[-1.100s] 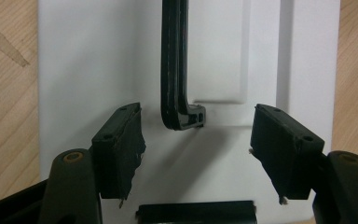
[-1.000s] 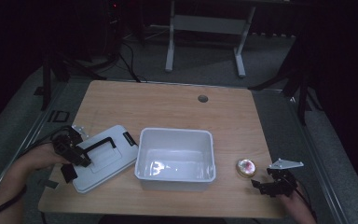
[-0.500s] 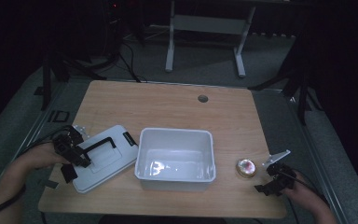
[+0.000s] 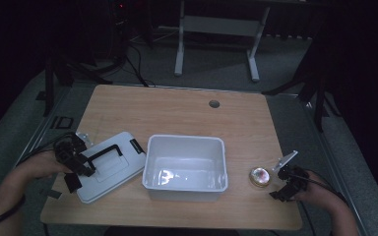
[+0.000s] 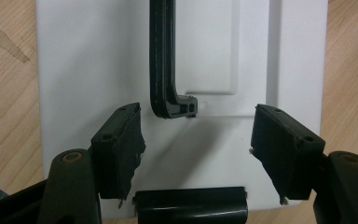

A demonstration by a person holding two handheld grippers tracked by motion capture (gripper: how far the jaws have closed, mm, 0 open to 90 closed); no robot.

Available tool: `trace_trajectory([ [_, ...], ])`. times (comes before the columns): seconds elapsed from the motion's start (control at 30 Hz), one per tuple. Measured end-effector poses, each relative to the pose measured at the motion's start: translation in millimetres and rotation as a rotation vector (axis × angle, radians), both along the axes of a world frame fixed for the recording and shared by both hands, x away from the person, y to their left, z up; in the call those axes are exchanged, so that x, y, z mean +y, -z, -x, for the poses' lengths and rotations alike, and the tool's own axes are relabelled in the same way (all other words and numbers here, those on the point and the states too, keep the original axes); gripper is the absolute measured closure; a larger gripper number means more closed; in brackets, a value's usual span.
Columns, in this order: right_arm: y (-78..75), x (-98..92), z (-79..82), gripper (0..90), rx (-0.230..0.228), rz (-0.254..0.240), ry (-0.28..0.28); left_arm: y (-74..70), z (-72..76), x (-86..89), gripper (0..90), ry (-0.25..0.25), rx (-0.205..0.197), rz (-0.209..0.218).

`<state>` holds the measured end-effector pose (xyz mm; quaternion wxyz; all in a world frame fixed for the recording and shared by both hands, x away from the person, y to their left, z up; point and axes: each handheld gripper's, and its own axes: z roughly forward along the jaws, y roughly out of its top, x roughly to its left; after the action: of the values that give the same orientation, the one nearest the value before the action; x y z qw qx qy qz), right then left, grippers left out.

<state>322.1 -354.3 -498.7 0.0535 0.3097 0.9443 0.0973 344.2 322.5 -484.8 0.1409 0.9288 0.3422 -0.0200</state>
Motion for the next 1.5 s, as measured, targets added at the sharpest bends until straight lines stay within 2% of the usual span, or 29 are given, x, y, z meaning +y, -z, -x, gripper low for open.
trace_trajectory([
  [0.1, 0.6, 3.7, -4.2, 12.5, 0.017, -0.007, -0.02, -0.7, 0.2, 0.0, 33.2, 0.0, 0.001, -0.001],
  [0.27, 1.6, 8.3, -9.1, 13.3, 0.011, 0.004, -0.052, -0.8, 0.5, 0.3, 33.2, 0.002, 0.003, 0.001],
  [0.4, 2.5, 11.1, -12.9, 14.0, 0.039, 0.03, -0.071, -0.4, 0.7, 1.4, 33.1, 0.0, 0.005, -0.004],
  [0.53, 1.7, 12.9, -19.2, 14.0, 0.057, 0.055, -0.068, -0.8, 1.1, 1.5, 33.2, 0.0, 0.002, -0.007],
  [0.8, 2.2, 21.5, -32.0, 13.8, 0.065, 0.058, -0.067, -0.4, 1.0, 1.3, 33.2, 0.004, 0.006, -0.015],
  [1.0, 6.1, 29.7, -39.2, 13.4, 0.063, 0.057, -0.086, -2.1, 0.9, 1.6, 33.2, 0.009, 0.004, -0.016],
  [1.1, 8.2, 35.6, -42.3, 13.3, 0.079, 0.055, -0.105, -2.8, 1.2, 1.6, 33.2, 0.006, 0.003, -0.013],
  [1.33, 15.1, 49.1, -49.3, 13.4, 0.083, 0.08, -0.138, -0.8, 1.1, 1.6, 33.2, 0.008, 0.01, -0.014],
  [1.4, 17.3, 51.6, -49.9, 14.6, 0.066, 0.104, -0.147, 0.0, 1.0, 1.9, 33.2, 0.01, 0.016, -0.009],
  [1.5, 19.4, 54.3, -50.2, 18.8, 0.073, 0.111, -0.161, 0.5, 0.6, 2.1, 33.2, 0.009, 0.018, -0.015],
])
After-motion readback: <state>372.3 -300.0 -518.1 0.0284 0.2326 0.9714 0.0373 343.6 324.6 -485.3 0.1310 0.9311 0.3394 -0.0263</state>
